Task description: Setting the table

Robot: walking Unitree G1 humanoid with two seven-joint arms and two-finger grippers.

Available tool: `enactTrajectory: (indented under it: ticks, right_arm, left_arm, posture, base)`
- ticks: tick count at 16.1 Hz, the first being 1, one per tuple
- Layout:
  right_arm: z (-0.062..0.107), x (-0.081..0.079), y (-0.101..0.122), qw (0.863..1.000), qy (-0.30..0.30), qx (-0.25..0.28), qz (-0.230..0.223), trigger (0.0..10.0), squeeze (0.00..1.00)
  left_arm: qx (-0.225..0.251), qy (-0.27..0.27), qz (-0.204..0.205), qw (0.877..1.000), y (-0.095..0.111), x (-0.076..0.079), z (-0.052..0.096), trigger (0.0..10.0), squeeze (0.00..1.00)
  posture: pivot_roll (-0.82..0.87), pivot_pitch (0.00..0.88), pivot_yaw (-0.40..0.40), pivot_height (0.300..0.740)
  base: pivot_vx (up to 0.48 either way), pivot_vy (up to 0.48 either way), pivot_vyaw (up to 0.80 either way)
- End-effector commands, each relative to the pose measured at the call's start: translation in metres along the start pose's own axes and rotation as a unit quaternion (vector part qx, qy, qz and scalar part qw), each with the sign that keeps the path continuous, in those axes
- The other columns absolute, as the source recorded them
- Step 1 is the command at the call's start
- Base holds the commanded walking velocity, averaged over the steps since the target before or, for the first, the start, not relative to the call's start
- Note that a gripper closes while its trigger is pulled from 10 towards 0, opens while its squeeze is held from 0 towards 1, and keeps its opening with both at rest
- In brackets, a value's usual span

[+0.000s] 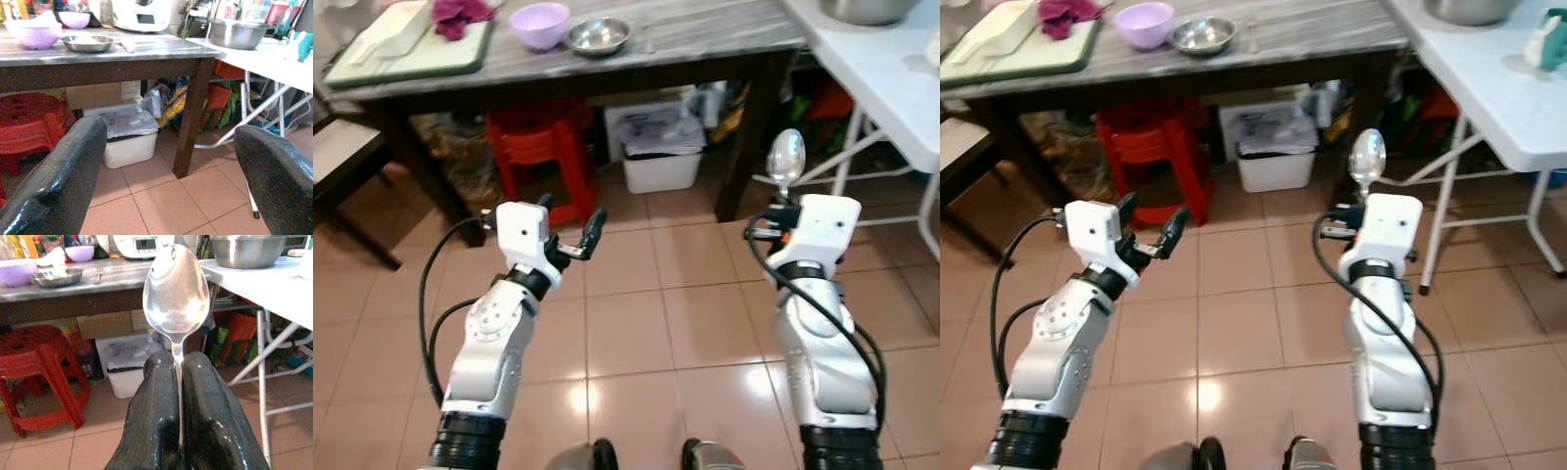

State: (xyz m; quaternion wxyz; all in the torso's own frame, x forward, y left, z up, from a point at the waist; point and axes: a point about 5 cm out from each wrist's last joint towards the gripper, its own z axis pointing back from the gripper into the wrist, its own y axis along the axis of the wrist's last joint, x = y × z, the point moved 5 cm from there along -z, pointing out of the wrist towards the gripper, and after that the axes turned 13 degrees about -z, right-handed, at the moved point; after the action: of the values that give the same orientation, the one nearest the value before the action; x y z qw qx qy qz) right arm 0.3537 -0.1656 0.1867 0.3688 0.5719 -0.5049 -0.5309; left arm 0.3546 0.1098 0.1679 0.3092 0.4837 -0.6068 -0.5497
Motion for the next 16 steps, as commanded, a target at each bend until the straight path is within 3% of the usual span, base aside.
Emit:
enactTrajectory:
  ticks: [1,16]
  right_arm:
    - [0.0002,0.0004,0.0050,1.000,0.003,0.009,-0.001,10.0,0.00]
    - [-0.0006,-0.0014,0.0041,1.000,0.009,0.009,0.008,10.0,0.00]
  left_arm:
    - [0.007,-0.004,0.001,1.000,0.0050,0.0012,0.0002,10.0,0.00]
    - [0.001,-0.013,0.009,1.000,0.0025,0.0067,0.0015,10.0,0.00]
  posture:
    - [-0.16,0.199,0.084,0.740]
    - [-0.16,0.195,0.082,0.740]
  base:
    - [0.465,0.000,0.00]
    - [0.480,0.000,0.00]
